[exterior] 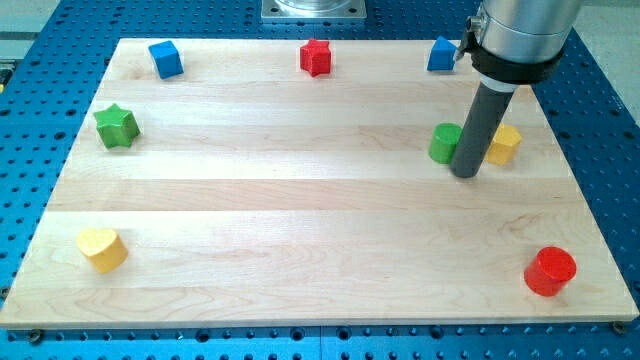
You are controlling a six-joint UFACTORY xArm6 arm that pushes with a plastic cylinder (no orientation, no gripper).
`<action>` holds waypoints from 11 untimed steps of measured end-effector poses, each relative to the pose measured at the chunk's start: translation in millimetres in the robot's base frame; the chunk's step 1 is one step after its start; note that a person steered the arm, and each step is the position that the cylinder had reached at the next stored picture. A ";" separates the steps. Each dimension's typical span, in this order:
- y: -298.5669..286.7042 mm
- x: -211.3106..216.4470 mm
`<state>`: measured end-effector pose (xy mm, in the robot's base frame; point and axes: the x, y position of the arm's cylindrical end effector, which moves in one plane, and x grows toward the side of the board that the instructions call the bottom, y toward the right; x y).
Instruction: Push the red circle vertically to the red star
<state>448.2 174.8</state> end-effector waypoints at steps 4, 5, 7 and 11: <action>96.4 145.0; 21.0 138.0; -38.5 157.5; -139.4 99.7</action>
